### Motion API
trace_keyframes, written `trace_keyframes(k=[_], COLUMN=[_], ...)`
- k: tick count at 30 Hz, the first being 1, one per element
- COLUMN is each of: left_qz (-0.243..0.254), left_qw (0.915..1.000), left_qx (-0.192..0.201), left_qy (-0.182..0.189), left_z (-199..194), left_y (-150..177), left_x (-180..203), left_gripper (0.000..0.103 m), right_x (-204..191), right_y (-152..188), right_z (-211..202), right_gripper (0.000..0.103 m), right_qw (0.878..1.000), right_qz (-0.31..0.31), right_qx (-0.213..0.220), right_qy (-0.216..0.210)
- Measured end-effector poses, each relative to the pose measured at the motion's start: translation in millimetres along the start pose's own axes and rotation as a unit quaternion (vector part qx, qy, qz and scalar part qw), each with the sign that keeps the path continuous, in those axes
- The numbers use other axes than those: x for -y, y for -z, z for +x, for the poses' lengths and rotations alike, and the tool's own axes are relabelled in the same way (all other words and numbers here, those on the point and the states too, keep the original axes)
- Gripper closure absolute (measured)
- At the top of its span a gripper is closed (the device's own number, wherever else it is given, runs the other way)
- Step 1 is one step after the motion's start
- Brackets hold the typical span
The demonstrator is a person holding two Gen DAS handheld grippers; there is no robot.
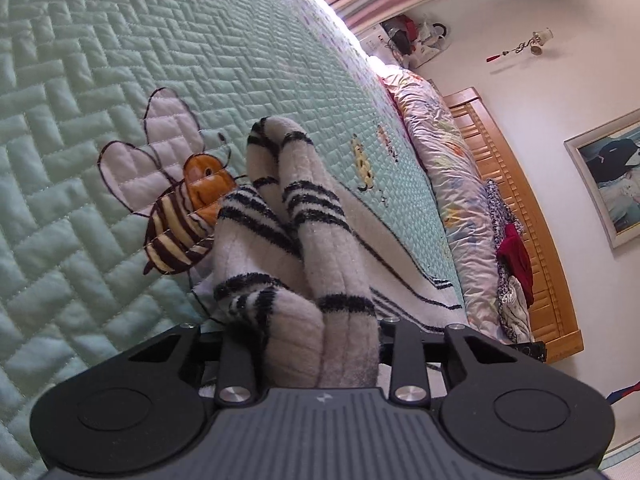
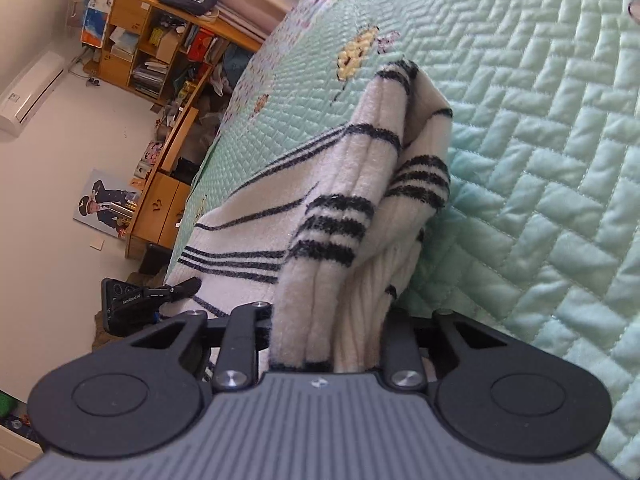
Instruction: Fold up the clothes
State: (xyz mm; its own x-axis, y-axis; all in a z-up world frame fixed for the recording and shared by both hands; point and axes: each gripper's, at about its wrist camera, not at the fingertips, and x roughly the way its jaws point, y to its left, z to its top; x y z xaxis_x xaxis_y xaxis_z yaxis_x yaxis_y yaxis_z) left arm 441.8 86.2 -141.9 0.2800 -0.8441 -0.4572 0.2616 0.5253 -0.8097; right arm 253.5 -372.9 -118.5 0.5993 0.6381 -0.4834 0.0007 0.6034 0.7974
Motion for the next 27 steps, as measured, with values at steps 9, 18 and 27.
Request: trace_keyframes(k=[9,18,27], left_qz=[0.050,0.097,0.171], left_qw=[0.9985,0.9904,0.9534], left_qx=[-0.003,-0.049,-0.149], left_qy=[0.021,0.086,0.200], left_z=[0,64,207], left_y=[12,77,187], left_x=[79,209,409], left_gripper=[0.073,0.073,0.073], right_x=[-40,-62,-59], right_y=[18,67,143], right_z=[-59,-213,-454], right_gripper=[0.079,0.079,0.079], right_qw=[0.997,0.983,0.936], right_qz=[-0.039,-0.050,-0.048], right_qx=[0.066,0.174,0.326], right_qy=[-0.004,0.029,0.126])
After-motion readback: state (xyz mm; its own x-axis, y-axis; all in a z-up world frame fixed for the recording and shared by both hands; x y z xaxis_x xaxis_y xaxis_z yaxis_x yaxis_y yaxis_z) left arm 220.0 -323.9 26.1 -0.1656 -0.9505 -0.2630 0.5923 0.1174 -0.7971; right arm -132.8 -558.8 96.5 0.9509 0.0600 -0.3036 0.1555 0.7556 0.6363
